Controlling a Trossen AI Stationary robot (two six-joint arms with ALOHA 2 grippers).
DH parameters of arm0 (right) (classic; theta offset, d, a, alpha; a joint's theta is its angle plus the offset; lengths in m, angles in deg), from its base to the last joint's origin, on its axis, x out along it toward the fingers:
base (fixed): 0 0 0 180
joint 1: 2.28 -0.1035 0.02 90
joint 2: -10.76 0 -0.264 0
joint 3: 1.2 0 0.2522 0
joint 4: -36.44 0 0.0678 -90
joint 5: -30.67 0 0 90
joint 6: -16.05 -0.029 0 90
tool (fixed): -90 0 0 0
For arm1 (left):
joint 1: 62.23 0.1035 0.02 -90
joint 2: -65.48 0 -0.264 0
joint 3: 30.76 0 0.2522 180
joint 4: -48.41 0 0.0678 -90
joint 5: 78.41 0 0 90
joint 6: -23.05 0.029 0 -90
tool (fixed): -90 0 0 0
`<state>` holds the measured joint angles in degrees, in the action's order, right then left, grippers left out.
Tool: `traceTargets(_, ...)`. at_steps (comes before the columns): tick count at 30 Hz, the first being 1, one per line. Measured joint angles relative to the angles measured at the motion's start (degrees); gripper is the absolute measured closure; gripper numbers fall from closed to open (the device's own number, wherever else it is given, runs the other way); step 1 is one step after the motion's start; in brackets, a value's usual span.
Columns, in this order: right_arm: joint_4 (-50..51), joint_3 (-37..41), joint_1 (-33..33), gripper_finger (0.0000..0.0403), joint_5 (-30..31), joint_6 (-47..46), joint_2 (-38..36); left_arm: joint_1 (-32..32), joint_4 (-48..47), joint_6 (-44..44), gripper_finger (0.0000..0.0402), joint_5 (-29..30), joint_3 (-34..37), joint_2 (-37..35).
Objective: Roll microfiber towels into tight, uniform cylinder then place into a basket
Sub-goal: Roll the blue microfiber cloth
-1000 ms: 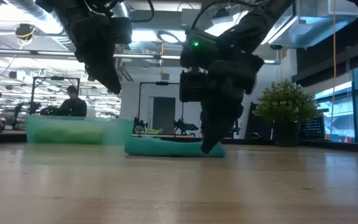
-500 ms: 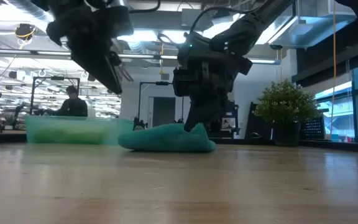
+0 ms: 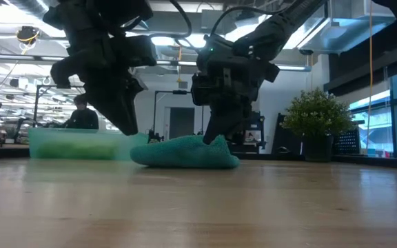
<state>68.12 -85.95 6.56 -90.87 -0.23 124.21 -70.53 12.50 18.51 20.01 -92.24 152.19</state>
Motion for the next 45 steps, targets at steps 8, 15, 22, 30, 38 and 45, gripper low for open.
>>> traceTargets(8,0.0,0.0,0.0,0.0399,0.3,0.0,0.0,0.0,0.0,-1.8,0.0338,-0.8,0.0,0.0)
traceTargets(15,0.1,0.0,0.0,0.0399,0.1,0.0,-0.1,0.0,0.0,-4.3,0.0326,0.0,0.0,-0.1)
traceTargets(22,0.2,0.0,0.0,0.0399,-0.3,-0.6,-0.1,0.6,0.0,-5.8,0.0298,0.1,0.0,-0.1)
traceTargets(30,0.2,-0.1,0.3,0.0399,-4.4,-1.6,-0.1,0.7,0.0,-6.1,0.0297,0.5,0.0,-0.1)
traceTargets(38,0.1,-0.1,1.7,0.0400,-4.1,-1.2,-0.1,0.3,0.0,-8.0,0.0294,0.5,0.0,-0.1)
traceTargets(45,-0.2,-0.1,2.2,0.0400,-2.6,-1.2,-0.1,0.3,0.0,-5.5,0.0294,1.6,0.0,0.1)
